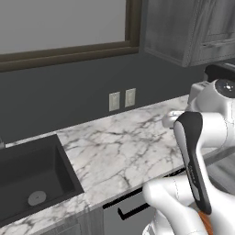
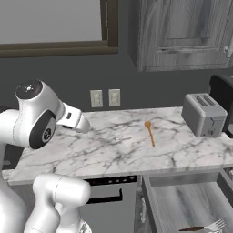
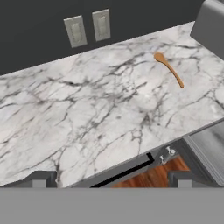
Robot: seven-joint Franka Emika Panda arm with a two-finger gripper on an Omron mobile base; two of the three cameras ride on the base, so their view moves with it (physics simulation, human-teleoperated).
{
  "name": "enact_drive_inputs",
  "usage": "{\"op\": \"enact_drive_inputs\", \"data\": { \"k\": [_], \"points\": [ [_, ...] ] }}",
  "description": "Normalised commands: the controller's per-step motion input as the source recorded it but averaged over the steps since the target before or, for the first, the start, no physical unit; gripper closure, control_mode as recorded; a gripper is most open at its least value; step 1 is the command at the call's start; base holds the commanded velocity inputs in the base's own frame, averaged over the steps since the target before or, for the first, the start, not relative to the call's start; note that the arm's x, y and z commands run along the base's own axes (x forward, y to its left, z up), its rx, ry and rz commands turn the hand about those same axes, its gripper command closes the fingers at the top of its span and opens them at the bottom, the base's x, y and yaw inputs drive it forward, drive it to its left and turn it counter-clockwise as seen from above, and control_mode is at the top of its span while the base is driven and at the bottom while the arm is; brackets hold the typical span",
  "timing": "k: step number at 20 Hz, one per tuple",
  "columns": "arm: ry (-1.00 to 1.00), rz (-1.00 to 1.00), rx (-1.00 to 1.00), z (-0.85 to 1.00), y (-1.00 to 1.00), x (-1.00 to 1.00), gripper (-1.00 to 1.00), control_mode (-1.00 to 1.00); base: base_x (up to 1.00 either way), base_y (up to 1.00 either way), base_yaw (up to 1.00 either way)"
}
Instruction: Organize the utensils by type. Pick up the wooden spoons from the counter and place them in the open cabinet. Then pick up the metallic utensils from the counter and place them in the open drawer.
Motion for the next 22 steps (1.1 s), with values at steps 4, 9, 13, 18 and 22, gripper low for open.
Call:
{"op": "enact_drive_inputs", "data": {
  "k": [4,9,13,18,22],
  "points": [
    [0.11,0.00,0.01,-0.27,-0.30,0.00,-1.00,-1.00,0.00,0.00,0.00],
    [0.13,0.00,0.00,-0.37,-0.35,0.01,-1.00,-1.00,0.00,0.00,0.00],
    [0.16,0.00,0.00,-0.37,-0.40,0.08,-1.00,-1.00,0.00,0.00,0.00],
    [0.17,0.00,0.00,-0.38,-0.67,0.28,-1.00,-1.00,0.00,0.00,0.00],
    [0.16,0.00,0.00,-0.24,-0.56,0.29,-1.00,-1.00,0.00,0.00,0.00]
  ]
}}
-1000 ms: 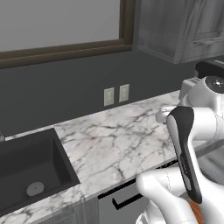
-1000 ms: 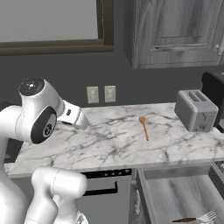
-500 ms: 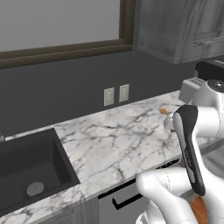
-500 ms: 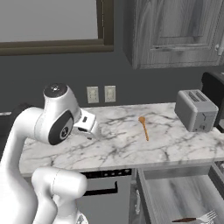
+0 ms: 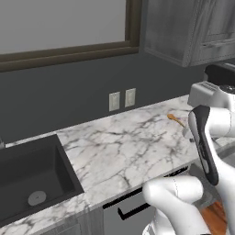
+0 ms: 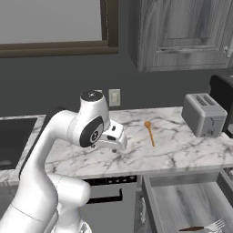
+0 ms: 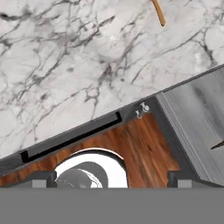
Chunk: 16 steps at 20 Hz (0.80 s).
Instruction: Organize the utensils by type. Pick up the wooden spoons from the counter and place them in the open cabinet. Then pick up the metallic utensils from the counter and place them in the open drawer.
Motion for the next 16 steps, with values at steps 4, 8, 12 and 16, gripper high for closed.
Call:
{"op": "enact_drive_inputs", "data": {
  "k": [4,8,12,16],
  "points": [
    [0.16,0.00,0.00,-0.26,-0.59,0.55,-1.00,-1.00,0.00,0.00,0.00],
    [0.21,-0.03,0.00,-0.14,-0.48,0.49,-1.00,-1.00,0.00,0.00,0.00],
    [0.20,-0.03,0.00,-0.25,-0.61,0.91,-1.00,-1.00,0.00,0.00,0.00],
    [0.16,0.00,0.01,-0.32,-0.59,0.99,-1.00,-1.00,0.00,0.00,0.00]
  ]
}}
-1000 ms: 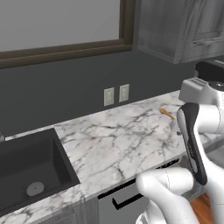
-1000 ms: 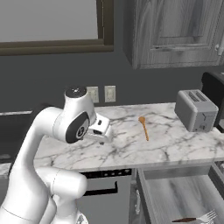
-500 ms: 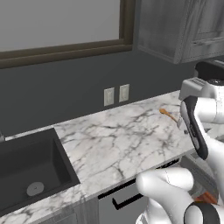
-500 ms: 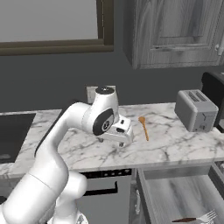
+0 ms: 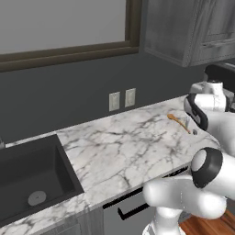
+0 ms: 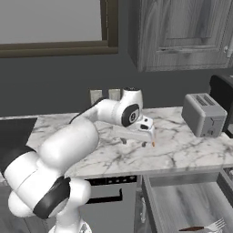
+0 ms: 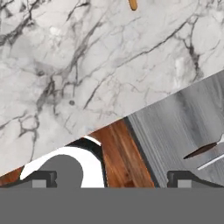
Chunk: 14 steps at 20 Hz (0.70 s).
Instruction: Organize the utensils by type. Pick up the wooden spoons from the counter and place them in the open cabinet. Then pick up the metallic utensils from the counter and place them in the open drawer.
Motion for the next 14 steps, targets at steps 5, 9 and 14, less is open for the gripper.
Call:
{"op": "enact_drive_inputs", "data": {
  "k": [5,9,14],
  "points": [
    [0.14,0.00,0.01,-0.27,-0.65,0.70,-1.00,-1.00,0.00,0.00,0.00],
    [0.09,0.01,0.01,-0.29,-0.39,0.40,-1.00,-1.00,0.00,0.00,0.00],
    [-0.12,0.06,0.00,-0.46,0.00,0.15,-1.00,-1.00,0.00,0.00,0.00]
  ]
}}
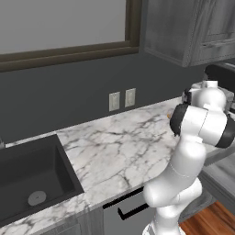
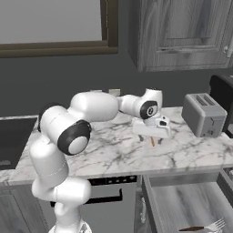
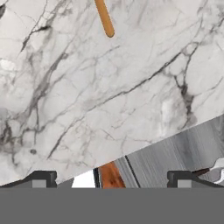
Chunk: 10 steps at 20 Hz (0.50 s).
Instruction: Organize the utensils by type. Pick up the wooden spoons from the counter and place them in the open cabinet. Then pick up the metallic utensils from the counter and place them in the open drawer.
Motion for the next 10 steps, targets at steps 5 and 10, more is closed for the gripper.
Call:
{"op": "enact_drive_inputs", "data": {
  "k": [5,10],
  "points": [
    [-0.07,0.10,0.00,-0.40,0.00,0.25,-1.00,-1.00,0.00,0.00,0.00],
    [0.06,0.04,-0.01,-0.23,0.05,0.12,-1.00,-1.00,0.00,0.00,0.00]
  ]
}}
